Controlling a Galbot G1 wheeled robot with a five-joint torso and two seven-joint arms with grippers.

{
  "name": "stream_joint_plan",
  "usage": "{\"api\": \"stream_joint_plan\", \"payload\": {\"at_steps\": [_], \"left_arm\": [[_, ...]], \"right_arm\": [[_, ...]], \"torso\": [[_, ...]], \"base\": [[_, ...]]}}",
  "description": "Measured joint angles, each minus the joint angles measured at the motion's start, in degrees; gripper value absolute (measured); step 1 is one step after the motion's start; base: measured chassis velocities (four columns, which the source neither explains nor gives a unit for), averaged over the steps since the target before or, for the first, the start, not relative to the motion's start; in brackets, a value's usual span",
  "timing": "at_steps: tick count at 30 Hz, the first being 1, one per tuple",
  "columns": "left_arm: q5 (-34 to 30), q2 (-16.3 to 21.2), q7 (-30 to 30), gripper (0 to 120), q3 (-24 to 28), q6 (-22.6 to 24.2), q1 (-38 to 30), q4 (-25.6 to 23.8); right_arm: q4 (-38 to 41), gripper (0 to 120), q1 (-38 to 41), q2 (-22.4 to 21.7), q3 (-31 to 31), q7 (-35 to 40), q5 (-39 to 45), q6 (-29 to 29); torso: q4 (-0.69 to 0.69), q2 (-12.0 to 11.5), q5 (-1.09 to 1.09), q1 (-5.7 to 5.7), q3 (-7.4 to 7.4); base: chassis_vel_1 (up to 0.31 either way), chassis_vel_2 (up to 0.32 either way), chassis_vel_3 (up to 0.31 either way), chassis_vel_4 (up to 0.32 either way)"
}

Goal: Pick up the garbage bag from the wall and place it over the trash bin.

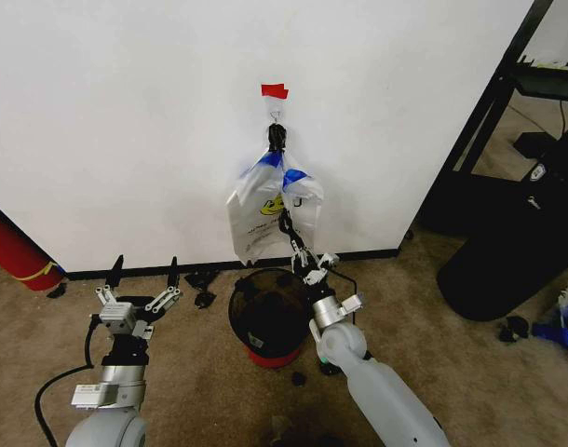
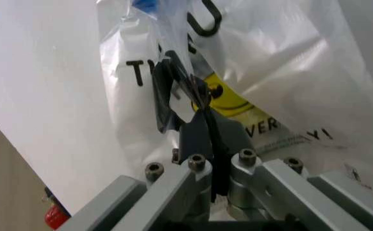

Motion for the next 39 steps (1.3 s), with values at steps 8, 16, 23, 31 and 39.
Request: {"api": "stream_joint_plan", "payload": {"at_steps": [8, 16, 23, 31, 39], "left_arm": [[-0.12, 0.03, -0.05, 100, -0.03, -0.12, 0.14, -0.14], [-0.14, -0.20, -0.06, 100, 0.00, -0.45, 0.31, -0.22], [-0.14, -0.37, -0.07, 100, 0.13, -0.66, 0.43, -0.18], [-0.42, -0.34, -0.12, 100, -0.02, -0.79, 0.49, -0.10], [-0.54, -0.33, -0.13, 100, -0.02, -0.92, 0.38, 0.23]], "right_arm": [[1.40, 0, -3.38, -0.34, 1.22, -1.23, -0.74, 0.28], [2.25, 0, -6.13, -1.05, 2.63, -3.28, -2.24, 0.75], [2.35, 0, -8.13, -1.54, 4.12, -6.87, -4.25, 1.16], [1.69, 0, -10.32, -2.46, 6.03, -12.15, -4.94, 1.24], [1.54, 0, -11.61, -4.70, 6.59, -15.40, -4.83, 0.66]], "torso": [[0.00, 0.00, 0.00, 0.00, 0.00], [0.00, 0.00, 0.00, 0.00, 0.00], [0.00, 0.00, 0.00, 0.00, 0.00], [0.00, 0.00, 0.01, 0.00, 0.00], [0.00, 0.00, 0.00, 0.00, 0.00]], "base": [[0.000, 0.000, 0.000, 0.000], [0.000, 0.000, 0.000, 0.000], [0.000, 0.000, 0.000, 0.000], [0.000, 0.000, 0.000, 0.000], [0.000, 0.000, 0.000, 0.000]]}}
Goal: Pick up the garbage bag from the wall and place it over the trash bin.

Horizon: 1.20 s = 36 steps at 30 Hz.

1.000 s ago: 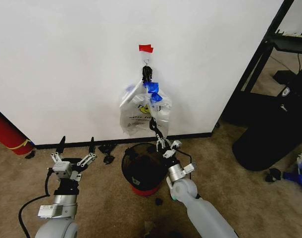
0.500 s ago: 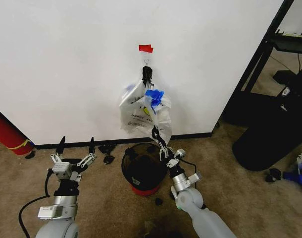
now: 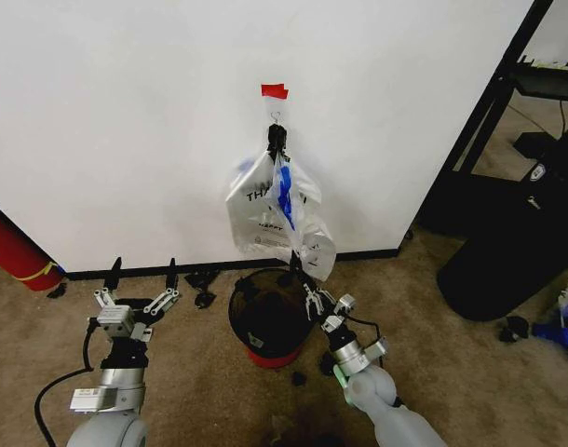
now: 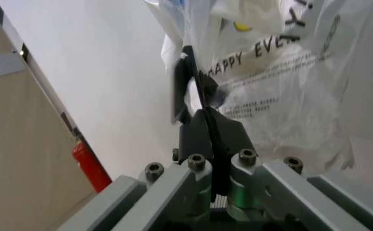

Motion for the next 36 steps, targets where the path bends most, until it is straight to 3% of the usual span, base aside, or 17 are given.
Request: {"api": "stream_joint_plan", "payload": {"at_steps": [36], "left_arm": [[-1.81, 1.80, -0.30, 100, -0.36, -0.11, -0.63, 0.72]], "right_arm": [[-4.50, 0, -4.81, 0.80, 2.72, -7.57, -1.89, 1.46]], "torso": [[0.00, 0.00, 0.00, 0.00, 0.00]], "base": [[0.000, 0.000, 0.000, 0.000]]}}
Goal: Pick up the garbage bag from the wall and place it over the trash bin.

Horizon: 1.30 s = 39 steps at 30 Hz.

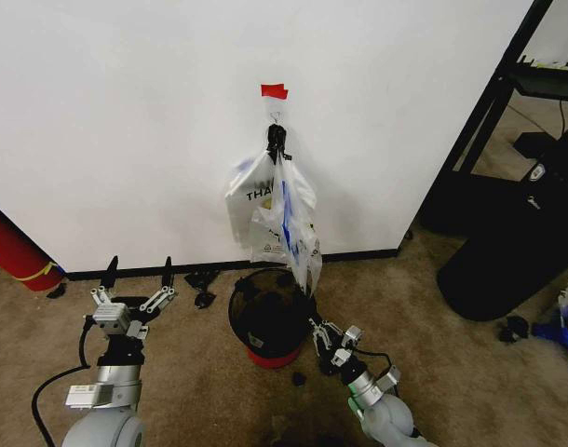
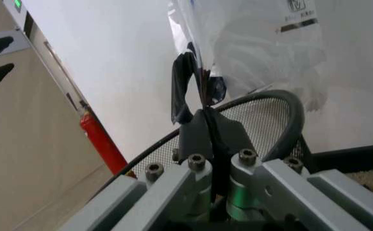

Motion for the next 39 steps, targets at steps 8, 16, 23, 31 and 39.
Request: {"api": "stream_joint_plan", "payload": {"at_steps": [8, 16, 23, 31, 39], "left_arm": [[-0.48, 0.29, -0.04, 100, -0.33, -0.21, 0.20, -0.02], [-0.43, 0.09, -0.04, 100, -0.27, -0.35, 0.37, -0.02], [0.22, -0.37, -0.04, 100, -0.25, -0.38, 0.87, -0.63], [1.52, -0.98, -0.01, 100, 0.01, -0.36, 1.25, -1.76], [2.34, -0.63, 0.12, 100, 0.73, 0.59, 0.36, -3.14]], "right_arm": [[-1.61, 0, -0.51, 0.64, 0.51, -2.64, -0.78, 0.88], [-0.46, 0, 1.55, 1.88, 2.09, -2.22, -0.42, 0.89], [2.99, 0, 4.03, 1.73, 4.04, -1.57, 1.34, 0.30], [7.78, 0, 5.23, -0.17, 6.53, -1.88, 4.12, -0.98], [8.96, 0, 4.91, -1.17, 8.50, -2.49, 6.02, -1.09]], "torso": [[-0.01, 0.00, -0.01, 0.00, 0.00], [0.01, 0.00, 0.00, 0.00, 0.01], [0.00, 0.00, 0.01, 0.00, 0.01], [0.00, 0.00, 0.00, 0.00, 0.01], [-0.01, 0.00, 0.00, 0.00, 0.00]], "base": [[0.000, 0.000, 0.000, 0.000], [0.000, 0.000, 0.000, 0.000], [0.000, 0.000, 0.000, 0.000], [0.000, 0.000, 0.000, 0.000], [0.000, 0.000, 0.000, 0.000]]}}
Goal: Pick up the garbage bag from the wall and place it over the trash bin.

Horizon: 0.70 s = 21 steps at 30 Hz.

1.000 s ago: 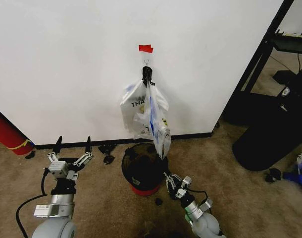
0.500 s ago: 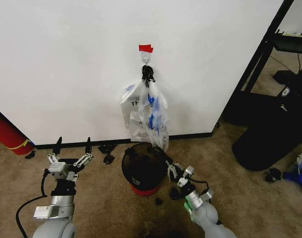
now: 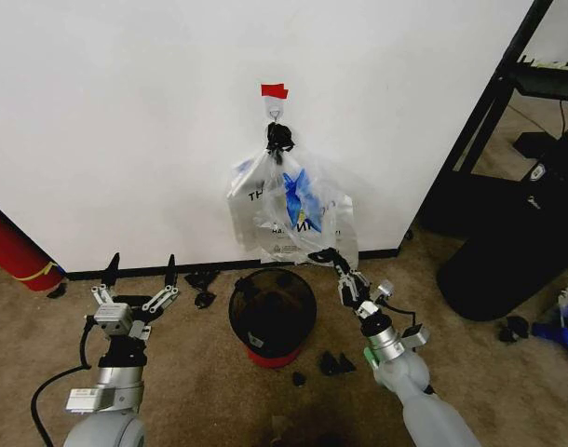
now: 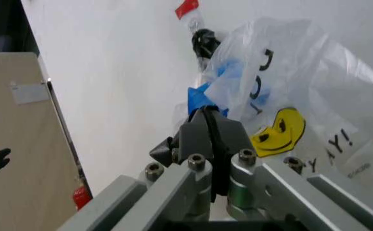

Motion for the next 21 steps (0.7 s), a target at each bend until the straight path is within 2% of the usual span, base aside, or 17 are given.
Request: {"api": "stream_joint_plan", "payload": {"at_steps": [5, 12, 19, 21], "left_arm": [[-0.07, 1.23, 0.03, 100, 0.00, 0.37, -0.23, -0.61], [-0.94, 5.01, -0.52, 100, 2.31, 2.03, -3.07, -1.22], [-1.69, 9.78, -1.14, 100, 4.58, 4.17, -5.65, -1.41], [-2.25, 12.25, -1.30, 100, 5.47, 5.15, -7.25, -1.37]], "right_arm": [[0.16, 0, 0.03, 0.06, 0.89, -0.12, 0.66, 0.00], [0.19, 0, 0.49, 0.65, 1.25, -0.60, 1.09, 0.01], [-0.06, 0, 0.21, 1.91, 1.09, -1.65, 0.87, 0.03], [-0.18, 0, 0.19, 2.31, 0.99, -1.89, 0.63, 0.04]], "torso": [[0.01, 0.00, -0.01, 0.00, 0.00], [0.00, 0.00, -0.01, 0.00, 0.00], [0.01, 0.00, -0.01, -0.01, 0.00], [0.02, 0.00, -0.02, -0.01, 0.00]], "base": [[0.000, 0.000, 0.000, 0.000], [0.000, 0.000, 0.000, 0.000], [0.000, 0.000, 0.000, 0.000], [0.000, 0.000, 0.000, 0.000]]}}
